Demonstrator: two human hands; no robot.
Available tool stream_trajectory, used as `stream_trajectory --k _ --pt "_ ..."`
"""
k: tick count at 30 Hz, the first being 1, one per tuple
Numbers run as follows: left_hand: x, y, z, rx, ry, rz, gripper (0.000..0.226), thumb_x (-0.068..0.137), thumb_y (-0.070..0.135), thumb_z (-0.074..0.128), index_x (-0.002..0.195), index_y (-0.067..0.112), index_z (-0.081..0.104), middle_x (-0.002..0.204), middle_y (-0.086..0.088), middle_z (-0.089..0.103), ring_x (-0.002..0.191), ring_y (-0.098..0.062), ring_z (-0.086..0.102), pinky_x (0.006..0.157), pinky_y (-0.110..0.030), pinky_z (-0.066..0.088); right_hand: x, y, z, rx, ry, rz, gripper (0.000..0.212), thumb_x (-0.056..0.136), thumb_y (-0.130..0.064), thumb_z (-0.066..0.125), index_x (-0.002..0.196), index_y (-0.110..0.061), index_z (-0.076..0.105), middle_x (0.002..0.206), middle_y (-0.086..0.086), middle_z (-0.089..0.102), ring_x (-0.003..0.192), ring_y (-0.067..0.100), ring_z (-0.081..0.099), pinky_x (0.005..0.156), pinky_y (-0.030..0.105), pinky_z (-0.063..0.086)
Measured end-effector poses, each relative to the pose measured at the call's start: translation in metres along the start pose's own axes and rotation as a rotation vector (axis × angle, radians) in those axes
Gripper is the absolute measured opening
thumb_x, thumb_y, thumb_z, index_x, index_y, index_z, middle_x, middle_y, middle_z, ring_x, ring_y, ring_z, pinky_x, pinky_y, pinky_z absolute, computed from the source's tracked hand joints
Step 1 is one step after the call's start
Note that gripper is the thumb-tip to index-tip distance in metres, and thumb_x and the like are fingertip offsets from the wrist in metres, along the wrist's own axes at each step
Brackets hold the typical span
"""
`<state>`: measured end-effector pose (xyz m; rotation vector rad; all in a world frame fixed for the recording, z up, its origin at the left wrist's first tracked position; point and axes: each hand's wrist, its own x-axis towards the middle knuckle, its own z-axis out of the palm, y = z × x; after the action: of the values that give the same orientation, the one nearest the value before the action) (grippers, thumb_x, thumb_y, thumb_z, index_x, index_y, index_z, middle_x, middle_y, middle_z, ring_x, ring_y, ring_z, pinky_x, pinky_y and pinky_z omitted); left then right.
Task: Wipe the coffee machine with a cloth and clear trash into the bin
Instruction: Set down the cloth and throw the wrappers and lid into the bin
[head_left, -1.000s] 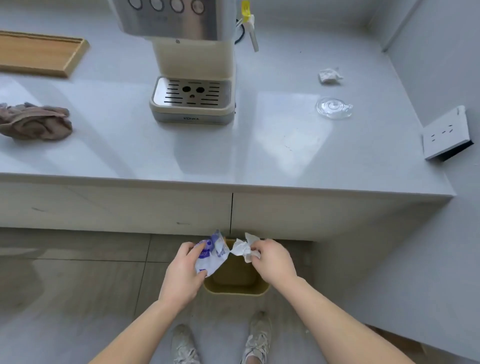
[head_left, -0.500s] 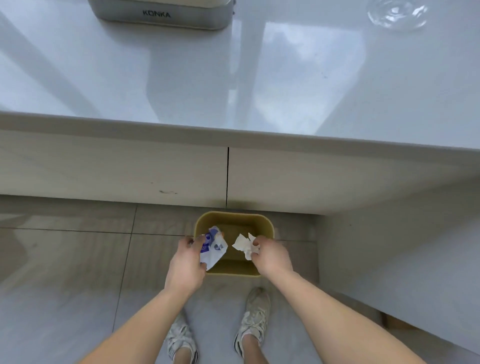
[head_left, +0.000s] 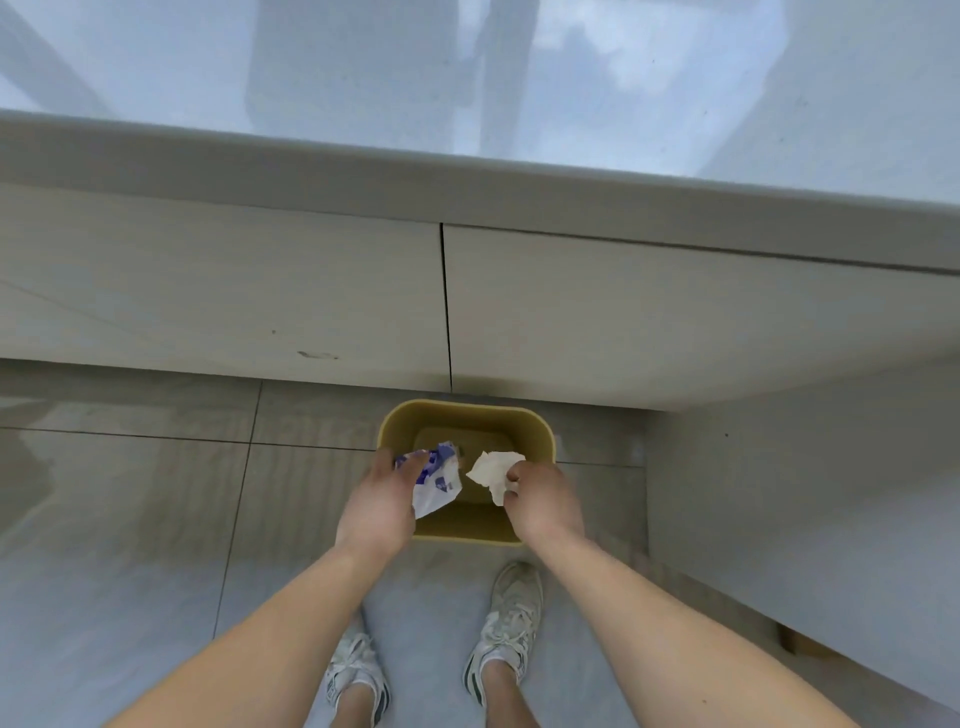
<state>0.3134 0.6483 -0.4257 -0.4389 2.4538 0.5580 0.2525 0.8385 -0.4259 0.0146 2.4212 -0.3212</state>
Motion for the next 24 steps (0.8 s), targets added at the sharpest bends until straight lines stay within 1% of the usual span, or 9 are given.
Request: stream_trajectory --k 2,4,6,8,11,13,15,17,24 --pt "0.004 0.003 0.002 0.001 0.0 -0.01 0.067 0.092 0.006 0.061 0.148 0.032 0.036 0.144 -0.005 0.041 0.113 -0.026 0.058 0.087 -0.034 0.059 0.003 0.002 0.004 0.019 0.006 -0.007 0.031 0.098 -0.027 0.058 0.129 -0.029 0.061 0.128 0.0 0.059 0.102 0.022 0.067 0.083 0.028 0.058" --pt "0.005 0.006 0.002 0.008 0.014 -0.005 0.064 0.094 0.013 0.062 0.148 0.034 0.035 0.146 -0.002 0.041 0.112 -0.024 0.06 0.087 -0.033 0.059 0.005 0.004 0.008 0.042 0.005 -0.019 0.034 0.097 -0.03 0.06 0.131 -0.033 0.058 0.128 -0.001 0.057 0.101 0.021 0.066 0.075 0.023 0.054" --pt "0.007 0.007 0.001 0.031 0.029 0.012 0.061 0.095 0.019 0.06 0.148 0.033 0.034 0.146 -0.003 0.041 0.11 -0.024 0.06 0.086 -0.034 0.059 0.007 0.008 0.009 0.054 0.001 -0.023 0.032 0.096 -0.031 0.06 0.128 -0.034 0.058 0.124 -0.002 0.057 0.094 0.018 0.064 0.068 0.019 0.049" --pt "0.007 0.006 -0.001 0.052 0.028 0.023 0.06 0.095 0.021 0.057 0.149 0.031 0.033 0.145 -0.004 0.041 0.11 -0.025 0.059 0.085 -0.036 0.059 0.008 0.013 0.01 0.078 0.002 -0.018 0.028 0.096 -0.03 0.06 0.124 -0.033 0.06 0.123 -0.003 0.058 0.092 0.017 0.063 0.071 0.021 0.05" --pt "0.005 0.004 -0.005 0.103 0.016 0.028 0.062 0.095 0.025 0.056 0.151 0.03 0.03 0.143 -0.005 0.041 0.11 -0.025 0.058 0.086 -0.037 0.058 0.007 0.02 0.009 0.095 -0.009 -0.008 0.03 0.096 -0.027 0.059 0.126 -0.029 0.061 0.126 -0.003 0.06 0.103 0.019 0.064 0.083 0.027 0.054" --pt "0.003 0.004 -0.009 0.142 0.026 0.048 0.063 0.094 0.027 0.057 0.151 0.03 0.03 0.142 -0.005 0.042 0.107 -0.024 0.059 0.085 -0.037 0.057 0.004 0.021 0.006 0.092 -0.011 -0.009 0.031 0.096 -0.026 0.059 0.127 -0.027 0.061 0.127 -0.002 0.06 0.106 0.019 0.063 0.086 0.028 0.055" --pt "0.0 0.005 -0.014 0.174 0.034 0.064 0.063 0.094 0.027 0.057 0.151 0.03 0.03 0.141 -0.005 0.043 0.103 -0.024 0.06 0.084 -0.037 0.058 0.0 0.02 0.001 0.091 -0.014 -0.015 0.033 0.096 -0.026 0.058 0.129 -0.026 0.06 0.128 -0.001 0.06 0.107 0.02 0.062 0.086 0.029 0.054" --pt "-0.004 0.005 -0.019 0.204 0.041 0.081 0.062 0.093 0.027 0.057 0.15 0.03 0.031 0.141 -0.006 0.043 0.103 -0.025 0.061 0.086 -0.039 0.057 -0.005 0.017 -0.006 0.089 -0.009 -0.031 0.033 0.096 -0.026 0.058 0.129 -0.026 0.059 0.128 -0.001 0.059 0.108 0.02 0.062 0.086 0.029 0.055" --pt "-0.043 0.009 -0.054 0.263 0.093 0.136 0.062 0.091 0.027 0.057 0.149 0.029 0.035 0.139 -0.009 0.049 0.111 -0.028 0.059 0.091 -0.041 0.054 -0.042 -0.001 -0.039 0.091 0.02 -0.087 0.035 0.095 -0.027 0.058 0.13 -0.027 0.058 0.126 -0.001 0.061 0.102 0.019 0.064 0.083 0.03 0.058"
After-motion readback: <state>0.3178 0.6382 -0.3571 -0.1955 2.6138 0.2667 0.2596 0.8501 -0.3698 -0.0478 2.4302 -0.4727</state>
